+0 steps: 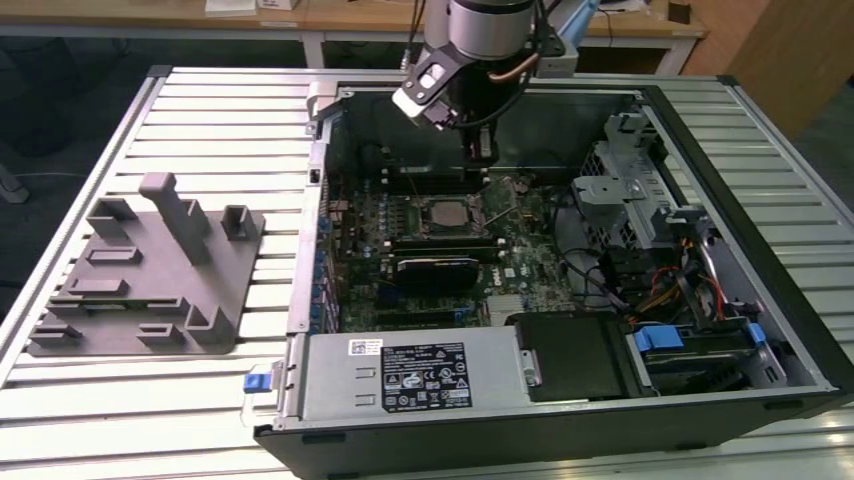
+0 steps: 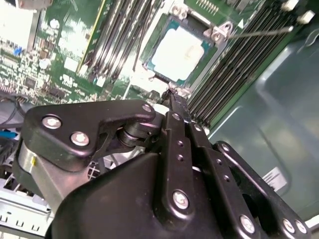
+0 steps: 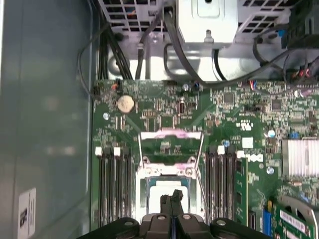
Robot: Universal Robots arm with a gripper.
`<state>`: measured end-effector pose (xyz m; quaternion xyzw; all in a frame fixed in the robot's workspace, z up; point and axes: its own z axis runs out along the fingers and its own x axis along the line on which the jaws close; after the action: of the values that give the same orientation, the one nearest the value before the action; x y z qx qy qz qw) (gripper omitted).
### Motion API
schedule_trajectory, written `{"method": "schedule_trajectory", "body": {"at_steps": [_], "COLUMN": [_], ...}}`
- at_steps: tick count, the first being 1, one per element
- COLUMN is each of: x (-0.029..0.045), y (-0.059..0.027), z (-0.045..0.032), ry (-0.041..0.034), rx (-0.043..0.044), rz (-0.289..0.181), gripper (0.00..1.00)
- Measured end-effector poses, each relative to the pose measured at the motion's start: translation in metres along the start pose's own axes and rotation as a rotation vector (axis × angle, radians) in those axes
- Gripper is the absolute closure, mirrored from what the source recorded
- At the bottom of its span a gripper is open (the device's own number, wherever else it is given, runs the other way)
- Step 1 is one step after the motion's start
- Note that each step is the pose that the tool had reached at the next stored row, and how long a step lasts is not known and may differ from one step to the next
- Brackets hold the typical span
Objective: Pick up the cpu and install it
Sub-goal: 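Close the cpu cover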
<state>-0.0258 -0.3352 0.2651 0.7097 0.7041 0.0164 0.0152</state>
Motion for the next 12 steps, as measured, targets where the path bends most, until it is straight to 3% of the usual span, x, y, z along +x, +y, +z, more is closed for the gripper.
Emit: {"method": "schedule_trajectory", "body": {"at_steps": [12], "x": [0.0032], "y": [0.0295], "z": [0.0016], "ry": [0.0001], "rx": [0.0000], "rz": [0.000], "gripper": [0.89]}}
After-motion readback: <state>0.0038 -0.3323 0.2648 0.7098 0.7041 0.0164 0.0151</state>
